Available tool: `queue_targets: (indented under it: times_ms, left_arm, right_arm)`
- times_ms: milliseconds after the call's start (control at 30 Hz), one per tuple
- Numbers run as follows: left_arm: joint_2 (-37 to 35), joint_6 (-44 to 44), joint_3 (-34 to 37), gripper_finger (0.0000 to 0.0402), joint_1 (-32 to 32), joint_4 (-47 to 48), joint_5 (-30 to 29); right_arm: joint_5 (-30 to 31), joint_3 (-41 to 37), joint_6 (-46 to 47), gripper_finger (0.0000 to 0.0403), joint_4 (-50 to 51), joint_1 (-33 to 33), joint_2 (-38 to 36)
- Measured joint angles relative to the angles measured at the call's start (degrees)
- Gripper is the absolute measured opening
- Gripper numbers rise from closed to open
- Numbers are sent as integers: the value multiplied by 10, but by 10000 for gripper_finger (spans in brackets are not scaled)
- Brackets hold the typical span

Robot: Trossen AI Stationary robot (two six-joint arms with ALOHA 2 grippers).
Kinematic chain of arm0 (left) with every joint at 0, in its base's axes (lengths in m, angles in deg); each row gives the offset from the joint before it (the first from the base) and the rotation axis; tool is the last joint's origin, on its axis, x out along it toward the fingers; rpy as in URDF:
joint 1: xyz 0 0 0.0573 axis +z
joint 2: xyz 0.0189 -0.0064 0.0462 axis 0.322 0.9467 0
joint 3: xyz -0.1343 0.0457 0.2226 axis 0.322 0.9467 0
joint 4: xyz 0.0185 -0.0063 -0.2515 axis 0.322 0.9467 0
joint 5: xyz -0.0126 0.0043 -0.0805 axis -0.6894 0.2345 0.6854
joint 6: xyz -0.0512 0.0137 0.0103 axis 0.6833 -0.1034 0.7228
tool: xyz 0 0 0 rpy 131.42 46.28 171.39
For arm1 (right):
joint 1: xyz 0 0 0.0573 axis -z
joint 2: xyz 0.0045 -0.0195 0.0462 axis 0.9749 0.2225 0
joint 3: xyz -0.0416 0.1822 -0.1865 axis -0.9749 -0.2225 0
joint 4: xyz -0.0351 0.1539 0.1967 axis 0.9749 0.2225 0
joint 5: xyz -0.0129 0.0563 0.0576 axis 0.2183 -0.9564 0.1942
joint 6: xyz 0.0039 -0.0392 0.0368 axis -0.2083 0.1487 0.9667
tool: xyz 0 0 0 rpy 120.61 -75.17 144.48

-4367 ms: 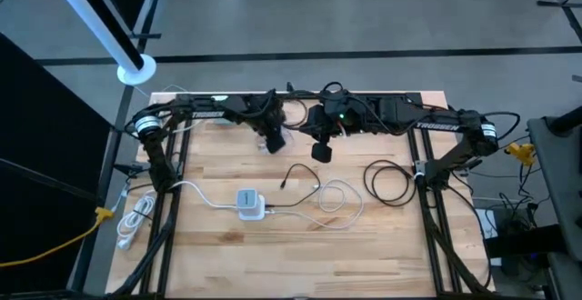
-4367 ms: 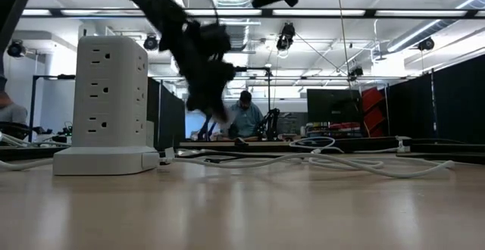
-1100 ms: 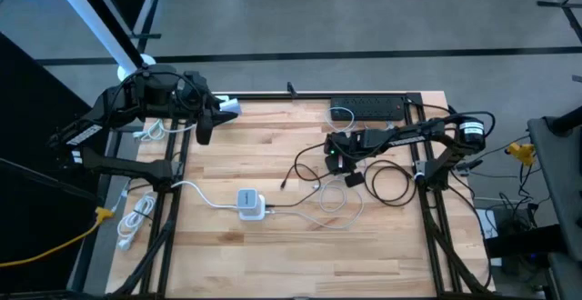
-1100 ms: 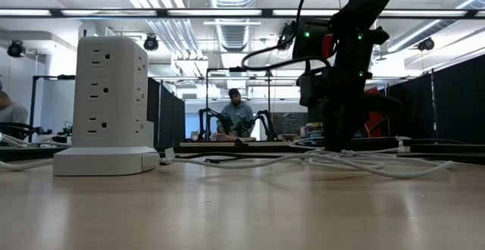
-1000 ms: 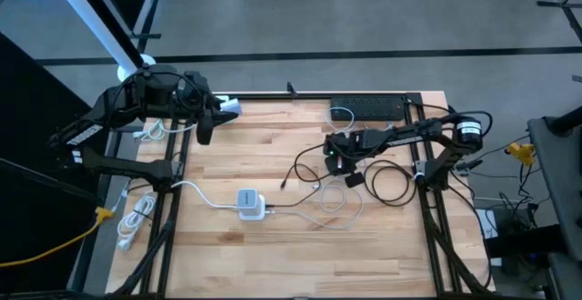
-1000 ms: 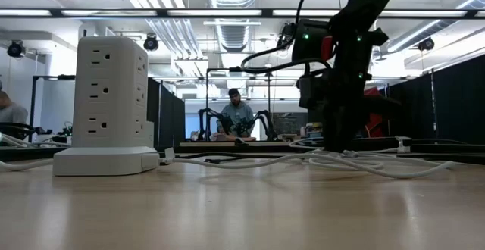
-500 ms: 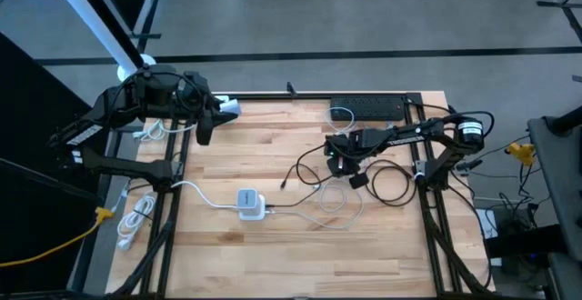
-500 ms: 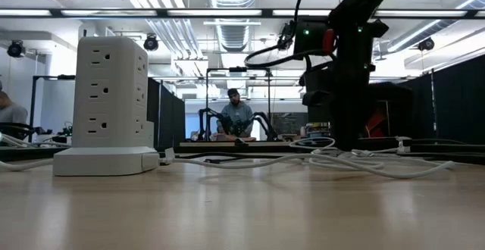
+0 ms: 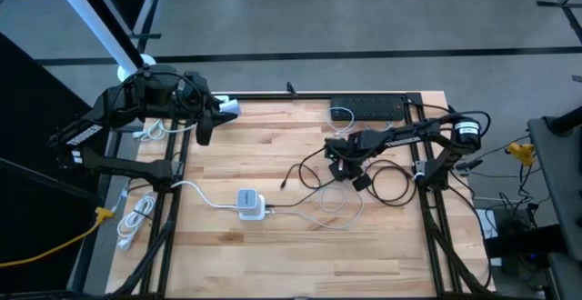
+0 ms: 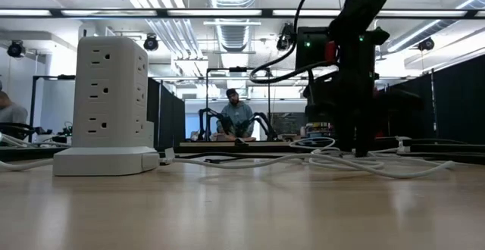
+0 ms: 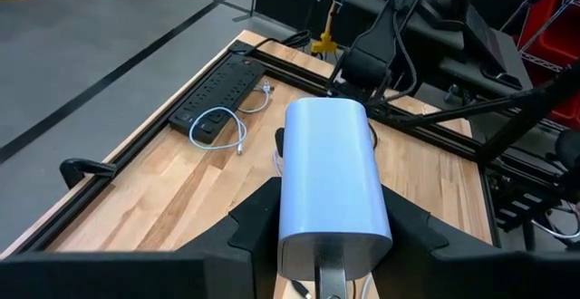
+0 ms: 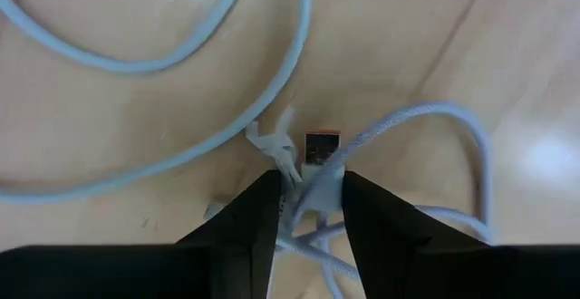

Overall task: Insert USB
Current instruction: Insert the left white charger cable into the purple charger adapter

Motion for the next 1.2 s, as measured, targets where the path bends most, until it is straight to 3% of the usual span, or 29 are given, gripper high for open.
queue_targets:
  times_ms: [133,333,433,567,967,1200]
  left_arm:
    - [0,0,0,118,0,1,0]
    - [0,0,0,118,0,1,0]
    - [-1,-1,0,118,0,1,0]
    - [2,0,0,118,0,-2,0]
    - [24,-34,3,118,0,23,47]
    - [44,-82,39,118,0,-15,105]
  right_arm:
    - [-2,3,21,98,0,0,27]
    - [4,12,95,40,10,0,23]
    - [9,37,128,39,22,0,14]
    - [10,98,169,1,25,0,-22]
    - [46,274,222,2,4,0,-98]
    - [-14,330,248,1,-30,0,-108]
